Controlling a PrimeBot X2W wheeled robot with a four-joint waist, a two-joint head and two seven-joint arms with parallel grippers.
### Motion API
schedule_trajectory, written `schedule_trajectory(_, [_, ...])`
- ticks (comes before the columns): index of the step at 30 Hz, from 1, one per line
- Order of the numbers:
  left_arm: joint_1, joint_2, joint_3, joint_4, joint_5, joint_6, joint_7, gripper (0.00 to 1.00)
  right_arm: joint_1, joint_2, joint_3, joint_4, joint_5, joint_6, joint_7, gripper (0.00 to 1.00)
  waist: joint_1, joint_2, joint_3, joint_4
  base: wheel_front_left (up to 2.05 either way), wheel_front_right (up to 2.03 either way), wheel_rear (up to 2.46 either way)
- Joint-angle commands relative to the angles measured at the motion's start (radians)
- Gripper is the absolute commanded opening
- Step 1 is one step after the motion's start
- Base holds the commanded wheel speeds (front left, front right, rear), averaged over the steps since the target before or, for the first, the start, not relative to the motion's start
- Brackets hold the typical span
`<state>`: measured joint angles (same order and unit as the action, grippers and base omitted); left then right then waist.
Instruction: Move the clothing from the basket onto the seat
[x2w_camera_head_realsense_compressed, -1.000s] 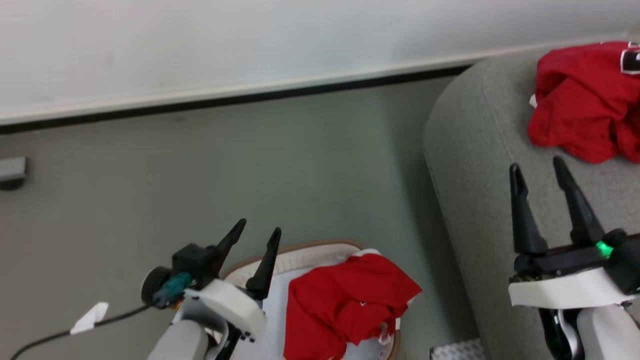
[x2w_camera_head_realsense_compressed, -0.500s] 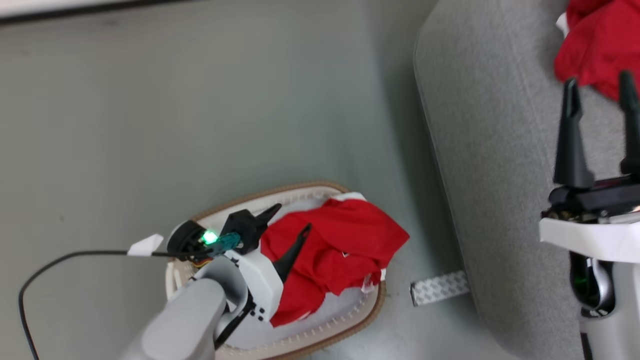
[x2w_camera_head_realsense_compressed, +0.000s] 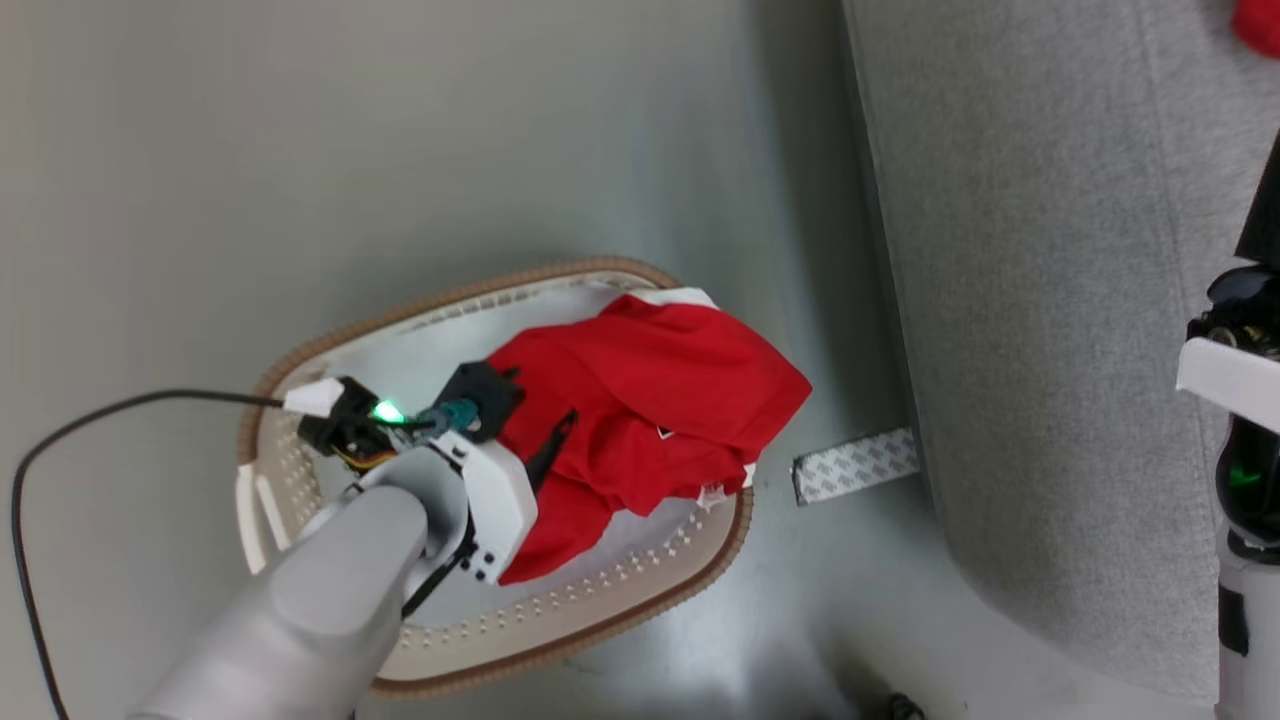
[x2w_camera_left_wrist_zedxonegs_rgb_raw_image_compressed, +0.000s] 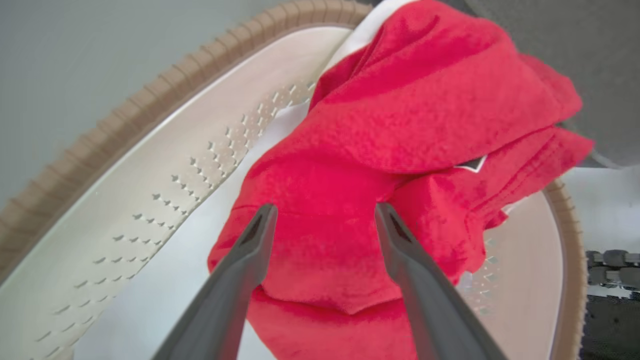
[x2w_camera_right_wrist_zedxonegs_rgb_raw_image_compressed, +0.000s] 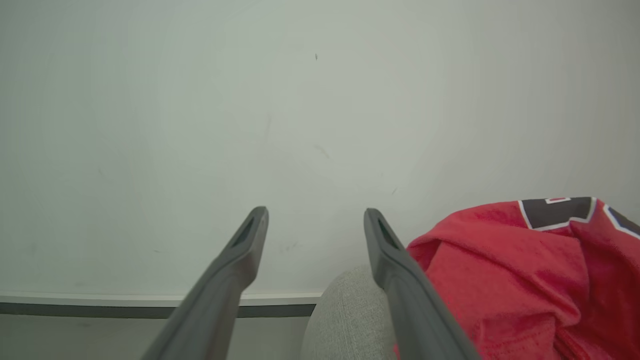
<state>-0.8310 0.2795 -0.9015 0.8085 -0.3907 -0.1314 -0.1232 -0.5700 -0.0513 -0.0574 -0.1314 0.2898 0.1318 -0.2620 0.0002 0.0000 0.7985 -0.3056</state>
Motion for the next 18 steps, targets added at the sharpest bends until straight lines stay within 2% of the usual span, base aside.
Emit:
schedule_trajectory(1, [-0.023, 0.002, -0.012, 0.016, -0.008, 0.001, 0.005, 1.00, -0.019, 0.003, -0.002, -0.010, 0.010, -0.002, -0.002, 1.00, -0.0002, 0.0000, 0.046, -0.017, 0.00, 0.00, 0.00])
schedule_trajectory(8, [-0.094, -0.007, -0.098, 0.122, -0.028, 0.001, 0.034, 1.00, -0.042, 0.002, 0.016, -0.021, 0.034, -0.002, -0.002, 1.00, -0.0002, 0.0000, 0.101, -0.034, 0.00, 0.00, 0.00])
schedule_trajectory(18, [-0.157, -0.029, -0.235, 0.254, 0.002, 0.001, 0.087, 1.00, -0.031, 0.003, 0.025, -0.013, 0.048, -0.002, -0.002, 1.00, -0.0002, 0.0000, 0.128, -0.050, 0.00, 0.00, 0.00])
